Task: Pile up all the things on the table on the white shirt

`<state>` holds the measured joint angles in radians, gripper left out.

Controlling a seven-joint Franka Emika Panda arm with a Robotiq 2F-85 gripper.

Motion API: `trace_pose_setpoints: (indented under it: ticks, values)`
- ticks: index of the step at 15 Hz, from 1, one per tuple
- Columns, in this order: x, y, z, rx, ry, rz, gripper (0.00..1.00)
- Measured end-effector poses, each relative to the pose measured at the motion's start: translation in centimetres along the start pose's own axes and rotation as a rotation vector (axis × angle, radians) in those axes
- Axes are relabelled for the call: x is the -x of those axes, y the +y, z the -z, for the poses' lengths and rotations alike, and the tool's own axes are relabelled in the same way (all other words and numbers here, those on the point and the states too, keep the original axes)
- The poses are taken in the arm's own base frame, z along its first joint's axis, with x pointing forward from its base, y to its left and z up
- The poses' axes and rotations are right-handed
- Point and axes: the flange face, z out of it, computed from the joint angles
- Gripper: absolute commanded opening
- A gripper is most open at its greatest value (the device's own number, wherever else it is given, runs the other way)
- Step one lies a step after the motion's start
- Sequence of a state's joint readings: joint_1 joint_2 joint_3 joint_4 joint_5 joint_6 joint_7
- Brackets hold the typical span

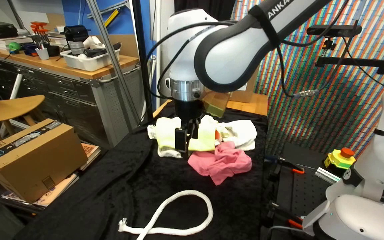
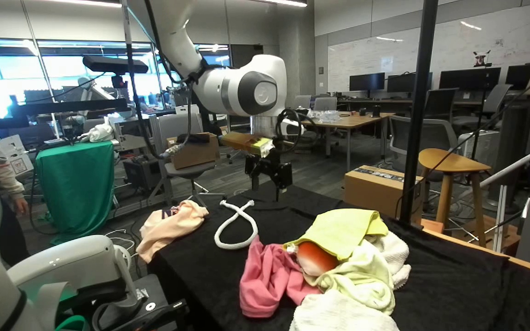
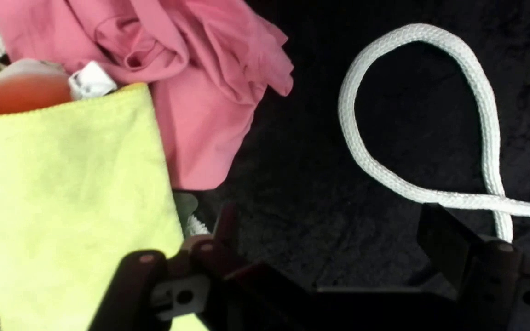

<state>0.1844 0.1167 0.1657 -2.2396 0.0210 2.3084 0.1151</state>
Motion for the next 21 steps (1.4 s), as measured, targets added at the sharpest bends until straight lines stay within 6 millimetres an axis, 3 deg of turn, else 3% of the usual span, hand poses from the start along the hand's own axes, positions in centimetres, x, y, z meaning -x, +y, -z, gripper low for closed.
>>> trace_pose_setpoints:
  ticks: [5,8,15,21]
  values:
    - [3.0,-3.1,-5.5,0.01,-0.006,0.078,1.0]
    - [3.9,-5.9,-7.1,0.033,0.023,0.184,1.0]
    - [4.1,-12.7,-7.2,0.042,0.14,0.437,1.0]
    - [2.6,-16.4,-7.0,0.03,0.193,0.632,1.0]
